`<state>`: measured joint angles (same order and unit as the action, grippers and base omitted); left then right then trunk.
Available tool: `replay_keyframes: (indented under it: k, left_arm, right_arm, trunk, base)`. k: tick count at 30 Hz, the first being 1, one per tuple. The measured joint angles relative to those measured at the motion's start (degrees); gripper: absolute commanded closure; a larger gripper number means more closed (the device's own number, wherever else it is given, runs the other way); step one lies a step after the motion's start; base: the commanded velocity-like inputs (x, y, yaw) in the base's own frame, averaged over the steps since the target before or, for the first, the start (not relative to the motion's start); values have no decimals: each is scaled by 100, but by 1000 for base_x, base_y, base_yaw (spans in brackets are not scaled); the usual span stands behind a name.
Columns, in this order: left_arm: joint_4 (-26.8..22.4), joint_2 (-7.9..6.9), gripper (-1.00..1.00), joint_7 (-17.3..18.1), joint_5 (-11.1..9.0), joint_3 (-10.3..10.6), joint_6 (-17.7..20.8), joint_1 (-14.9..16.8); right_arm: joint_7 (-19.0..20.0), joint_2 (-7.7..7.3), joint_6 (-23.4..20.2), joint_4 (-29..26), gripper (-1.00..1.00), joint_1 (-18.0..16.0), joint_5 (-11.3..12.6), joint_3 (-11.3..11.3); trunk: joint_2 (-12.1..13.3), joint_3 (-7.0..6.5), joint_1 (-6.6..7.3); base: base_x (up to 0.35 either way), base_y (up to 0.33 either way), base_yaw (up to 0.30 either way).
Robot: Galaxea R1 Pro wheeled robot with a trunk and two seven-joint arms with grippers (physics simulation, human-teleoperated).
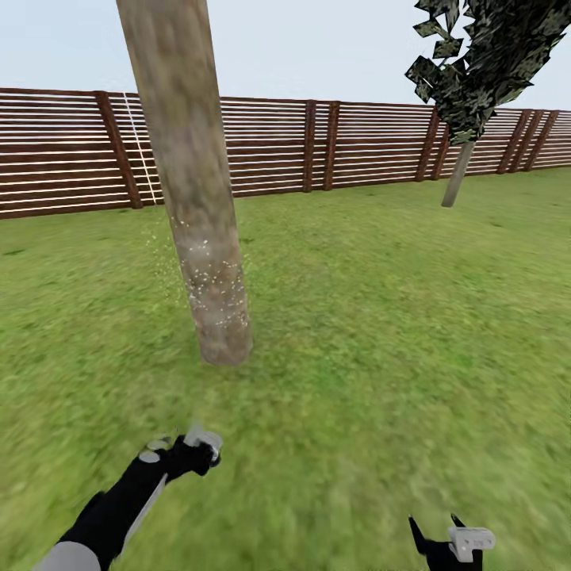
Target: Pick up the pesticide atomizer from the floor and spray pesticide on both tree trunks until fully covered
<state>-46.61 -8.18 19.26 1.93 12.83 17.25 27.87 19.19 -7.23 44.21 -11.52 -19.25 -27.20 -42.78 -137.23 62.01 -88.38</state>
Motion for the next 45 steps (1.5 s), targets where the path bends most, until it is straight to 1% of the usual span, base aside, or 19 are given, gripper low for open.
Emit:
replay_keyframes:
  k: [1,2,3,4,6,8,10,13,16,19,21,24,26,27,29,31,34,42,45]
  left_arm:
    - [527,-50,100,353,179,-3,-246,29]
    - [993,-105,100,950,442,-4,-700,70]
    - [1290,-161,100,1540,732,2,-955,155]
    - [1374,-180,100,1880,997,5,-1027,205]
    - [1453,-165,100,2992,2074,15,-1121,246]
    - [1458,-155,100,3803,2555,15,-1112,251]
    - [1434,-134,100,4464,2838,4,-1099,280]
    - [1419,-126,100,4791,3263,2,-1076,337]
    - [1418,-138,100,4870,3657,1,-1066,341]
    - [1378,-117,100,4875,3749,-7,-1034,348]
    - [1349,-87,100,4868,3766,-5,-758,441]
    - [1346,47,100,4868,3861,7,-617,528]
    - [1358,280,100,4826,4233,-3,-576,533]
    - [1357,378,100,4816,4409,-6,-501,538]
    - [1356,518,100,4809,4614,-9,-246,604]
    - [1356,564,100,4807,4673,-9,-151,667]
    - [1358,600,100,4791,4691,-9,-119,706]
    - [1347,903,100,4788,4698,-2,-116,851]
    - [1347,1012,100,4792,4727,-2,-116,950]
  right_arm:
    - [2,4,0,-52,-100,0,-2,68]
    - [9,23,-77,-386,-100,-41,-22,497]
    - [19,113,-437,-784,-100,-202,-108,1262]
    - [27,195,-845,-974,-100,-394,-119,1787]
    - [327,463,-2116,-1332,-100,-1089,-139,3479]
    - [1144,599,-2610,-1413,-100,-1454,-138,4282]
    - [1772,653,-2739,-1586,-100,-1611,-134,4460]
    - [3110,672,-2792,-2177,-100,-1684,-133,4522]
    - [3362,729,-2801,-2338,-100,-1687,-136,4531]
    - [3393,736,-2804,-2336,-100,-1687,-139,4536]
    - [3417,733,-2804,-2323,-100,-1687,-145,4616]
    - [3663,733,-2810,-2326,-100,-1687,-148,5179]
    - [3700,739,-2812,-2333,-100,-1689,-146,5276]
    - [3717,744,-2812,-2335,100,-1688,-145,5291]
    - [3739,766,-2813,-2343,100,-1688,-145,5301]
    - [3741,777,-2818,-2340,100,-1690,-145,5305]
    - [3749,795,-2821,-2332,100,-1690,-148,5306]
    - [3764,941,-2821,-2329,100,-1693,-188,5321]
    - [4084,947,-2828,-2343,100,-1691,-189,5674]
  trunk:
    - [1,0,-1]
    - [1,0,-1]
    - [1,0,0]
    - [0,-2,0]
    - [0,-1,0]
    - [0,-1,0]
    - [0,-1,0]
    - [0,-1,0]
    - [0,0,0]
    - [0,0,0]
    - [0,-1,0]
    - [0,0,0]
    - [0,0,0]
    - [0,0,0]
    - [0,-1,0]
    - [0,-1,0]
    - [0,0,0]
    - [0,-1,0]
    - [0,-1,0]
  base:
    - [0,0,0]
    - [0,0,0]
    - [0,0,0]
    - [0,0,0]
    - [0,0,0]
    - [0,0,0]
    - [0,0,0]
    - [0,0,0]
    - [0,0,0]
    - [0,0,0]
    - [0,0,0]
    - [0,0,0]
    - [0,0,0]
    - [0,0,0]
    - [0,0,0]
    - [0,0,0]
    - [0,0,0]
    - [0,0,0]
    - [0,0,0]
